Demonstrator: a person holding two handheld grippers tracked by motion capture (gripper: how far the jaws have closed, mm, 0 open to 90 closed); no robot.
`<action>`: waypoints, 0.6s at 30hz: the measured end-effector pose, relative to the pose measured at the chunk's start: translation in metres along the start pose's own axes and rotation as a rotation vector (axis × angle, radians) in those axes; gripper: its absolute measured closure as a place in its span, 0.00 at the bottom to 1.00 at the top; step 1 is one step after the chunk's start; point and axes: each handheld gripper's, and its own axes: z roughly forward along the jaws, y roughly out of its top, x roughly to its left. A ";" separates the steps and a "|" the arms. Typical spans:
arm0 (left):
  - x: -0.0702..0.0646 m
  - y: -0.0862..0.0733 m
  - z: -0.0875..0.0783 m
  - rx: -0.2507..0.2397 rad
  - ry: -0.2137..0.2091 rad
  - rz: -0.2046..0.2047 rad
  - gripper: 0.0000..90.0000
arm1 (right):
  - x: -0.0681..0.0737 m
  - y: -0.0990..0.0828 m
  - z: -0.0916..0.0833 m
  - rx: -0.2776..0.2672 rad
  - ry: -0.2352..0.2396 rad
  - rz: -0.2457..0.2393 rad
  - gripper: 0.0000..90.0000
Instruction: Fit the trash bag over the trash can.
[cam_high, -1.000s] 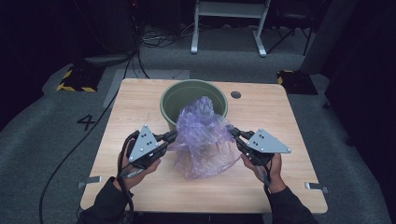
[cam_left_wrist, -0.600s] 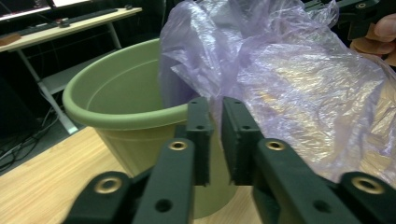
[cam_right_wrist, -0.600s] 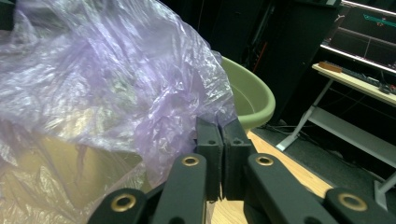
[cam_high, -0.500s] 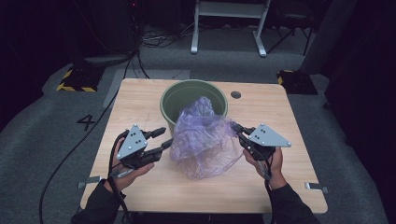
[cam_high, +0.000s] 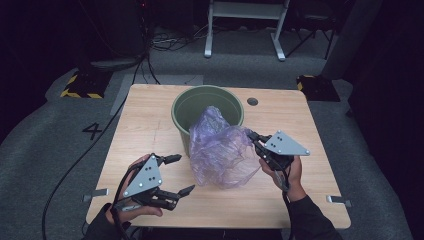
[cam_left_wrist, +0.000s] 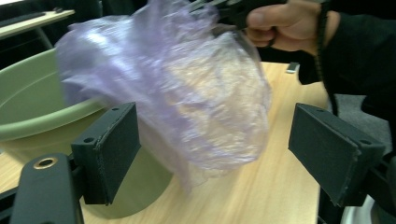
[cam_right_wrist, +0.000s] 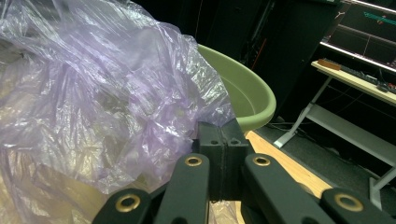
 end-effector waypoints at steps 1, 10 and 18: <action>-0.003 0.000 0.003 0.001 -0.004 0.003 0.18 | 0.000 0.000 0.000 -0.001 0.001 -0.001 1.00; -0.011 0.000 0.054 0.101 0.172 0.030 0.21 | 0.001 0.002 -0.001 -0.015 0.008 0.001 1.00; 0.011 0.003 0.047 0.073 0.307 0.003 0.64 | -0.001 0.002 -0.002 -0.032 0.023 0.005 1.00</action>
